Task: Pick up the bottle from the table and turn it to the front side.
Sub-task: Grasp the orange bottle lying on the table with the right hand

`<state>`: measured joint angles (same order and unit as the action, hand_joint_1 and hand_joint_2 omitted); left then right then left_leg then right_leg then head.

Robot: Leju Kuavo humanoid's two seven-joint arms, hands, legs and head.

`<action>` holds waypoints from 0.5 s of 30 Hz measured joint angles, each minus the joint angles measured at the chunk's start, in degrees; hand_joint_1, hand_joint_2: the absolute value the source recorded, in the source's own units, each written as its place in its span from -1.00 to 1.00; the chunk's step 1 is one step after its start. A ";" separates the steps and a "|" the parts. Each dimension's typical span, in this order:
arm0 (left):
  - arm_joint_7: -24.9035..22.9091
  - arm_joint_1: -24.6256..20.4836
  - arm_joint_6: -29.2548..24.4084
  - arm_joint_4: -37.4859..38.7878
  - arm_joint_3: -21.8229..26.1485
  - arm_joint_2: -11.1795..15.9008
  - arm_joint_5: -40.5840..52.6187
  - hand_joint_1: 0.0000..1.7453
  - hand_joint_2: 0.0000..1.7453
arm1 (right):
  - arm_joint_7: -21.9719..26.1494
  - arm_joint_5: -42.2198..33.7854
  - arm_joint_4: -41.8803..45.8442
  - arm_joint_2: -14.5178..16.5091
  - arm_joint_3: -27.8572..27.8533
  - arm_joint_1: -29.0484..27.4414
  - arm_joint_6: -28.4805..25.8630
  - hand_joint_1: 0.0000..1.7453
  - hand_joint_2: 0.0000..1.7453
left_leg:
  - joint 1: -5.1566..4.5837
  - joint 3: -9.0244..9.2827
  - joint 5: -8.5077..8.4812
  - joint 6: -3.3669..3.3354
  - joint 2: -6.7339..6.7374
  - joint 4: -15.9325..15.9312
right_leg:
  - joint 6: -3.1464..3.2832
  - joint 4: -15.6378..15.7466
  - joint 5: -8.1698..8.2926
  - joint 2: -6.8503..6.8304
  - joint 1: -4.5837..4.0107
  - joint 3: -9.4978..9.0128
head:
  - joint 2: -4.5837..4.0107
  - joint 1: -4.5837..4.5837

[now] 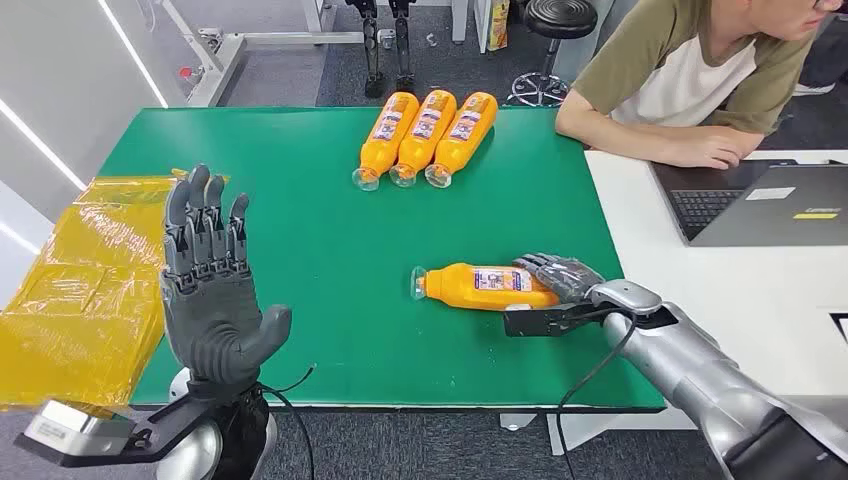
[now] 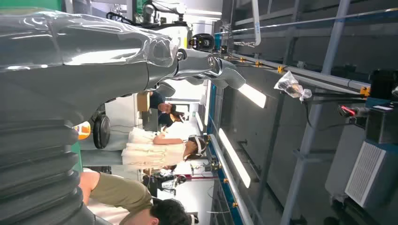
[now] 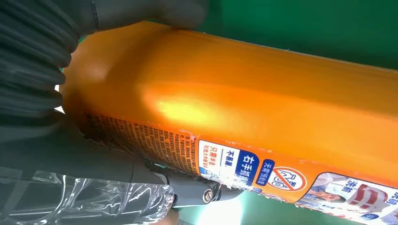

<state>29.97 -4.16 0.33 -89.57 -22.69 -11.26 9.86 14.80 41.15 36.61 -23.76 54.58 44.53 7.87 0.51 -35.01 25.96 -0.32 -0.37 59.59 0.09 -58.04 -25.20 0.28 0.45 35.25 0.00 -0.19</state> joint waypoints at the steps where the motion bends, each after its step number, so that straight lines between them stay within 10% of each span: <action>1: 0.01 0.00 0.07 0.00 0.00 0.00 -0.02 -1.00 1.00 | -0.15 0.16 0.31 -0.24 -0.20 -0.42 -0.39 1.00 1.00 | 0.00 0.01 0.00 0.00 -0.01 0.00 | -0.01 0.00 0.00 -0.01 0.00 -0.02 | 0.00 0.00; 15: 0.10 -0.02 0.83 0.05 0.00 -0.08 0.44 -1.00 1.00 | -5.84 9.05 17.81 -0.30 -16.52 -16.43 -22.30 1.00 1.00 | 0.00 -0.11 0.02 -0.03 -0.15 -0.01 | -0.04 -0.02 0.00 -0.12 0.01 -0.05 | 0.00 -0.02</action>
<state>30.07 -4.18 1.16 -89.52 -22.69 -11.34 10.29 8.95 50.20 54.42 -24.06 38.06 28.10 -14.43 0.51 -35.13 25.97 -0.36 -0.53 59.58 0.05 -58.06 -25.20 0.15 0.46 35.20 0.00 -0.21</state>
